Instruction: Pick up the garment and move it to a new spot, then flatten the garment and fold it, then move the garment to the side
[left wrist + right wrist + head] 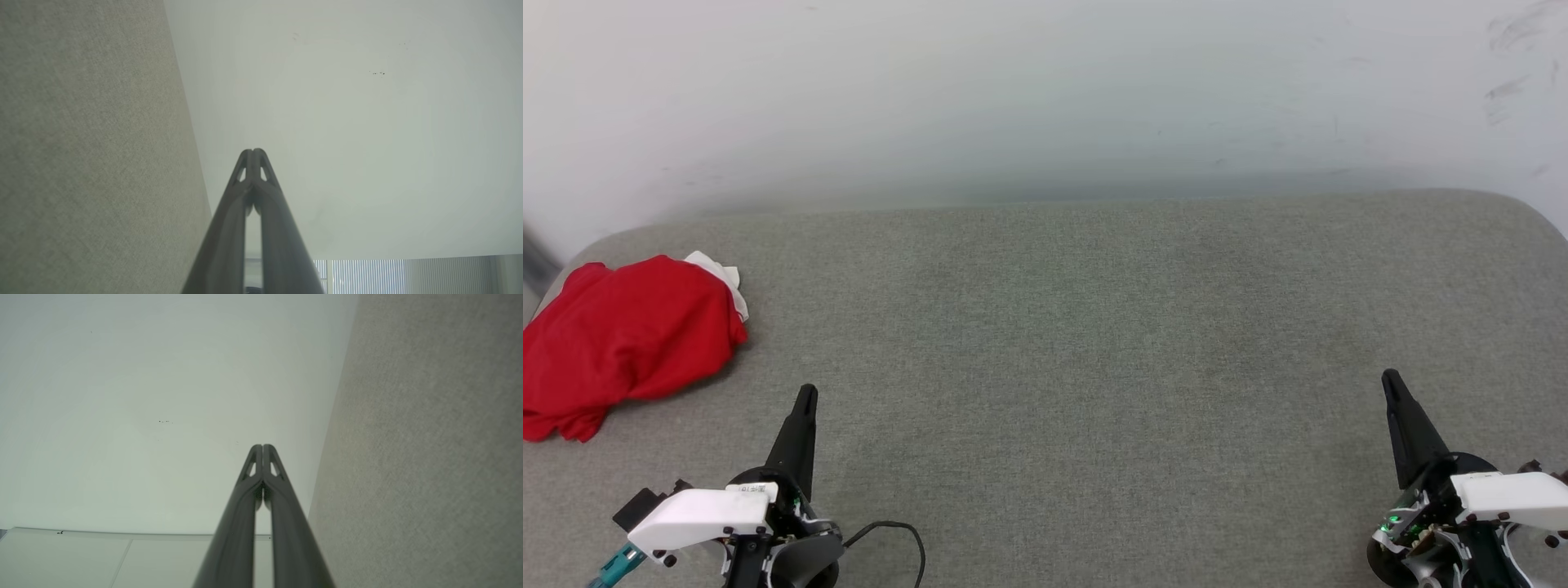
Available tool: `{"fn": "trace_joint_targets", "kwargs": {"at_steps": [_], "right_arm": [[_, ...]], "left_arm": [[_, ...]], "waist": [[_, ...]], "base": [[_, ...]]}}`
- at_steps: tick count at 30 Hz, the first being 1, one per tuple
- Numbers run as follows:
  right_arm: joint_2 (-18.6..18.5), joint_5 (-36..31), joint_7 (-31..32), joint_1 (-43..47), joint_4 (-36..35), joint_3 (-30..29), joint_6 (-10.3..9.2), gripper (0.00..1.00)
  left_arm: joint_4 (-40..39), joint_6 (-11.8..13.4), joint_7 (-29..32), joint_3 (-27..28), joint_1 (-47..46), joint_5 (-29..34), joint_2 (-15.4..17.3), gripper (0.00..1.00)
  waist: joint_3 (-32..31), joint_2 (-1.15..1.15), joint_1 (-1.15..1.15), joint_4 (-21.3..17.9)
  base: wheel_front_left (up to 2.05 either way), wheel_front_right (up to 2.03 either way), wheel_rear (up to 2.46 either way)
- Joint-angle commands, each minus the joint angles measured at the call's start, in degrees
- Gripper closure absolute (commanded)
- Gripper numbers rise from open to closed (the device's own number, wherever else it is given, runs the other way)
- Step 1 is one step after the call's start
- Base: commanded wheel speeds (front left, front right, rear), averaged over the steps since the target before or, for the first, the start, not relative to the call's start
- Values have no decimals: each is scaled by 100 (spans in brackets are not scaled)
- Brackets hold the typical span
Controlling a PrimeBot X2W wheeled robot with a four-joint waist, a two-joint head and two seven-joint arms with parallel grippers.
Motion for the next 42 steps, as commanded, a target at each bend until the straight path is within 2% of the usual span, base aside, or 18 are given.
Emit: {"fn": "trace_joint_targets", "kwargs": {"at_steps": [1,42], "right_arm": [[17,21,5,-60,5,0,-2,100],[18,21,5,-60,5,0,-2,100]], "left_arm": [[4,-21,11,9,-32,9,-5,100],[4,-21,10,8,-32,8,-5,100]], "waist": [[0,0,0,0],[0,0,0,0]], "base": [[0,0,0],[0,0,0]]}}
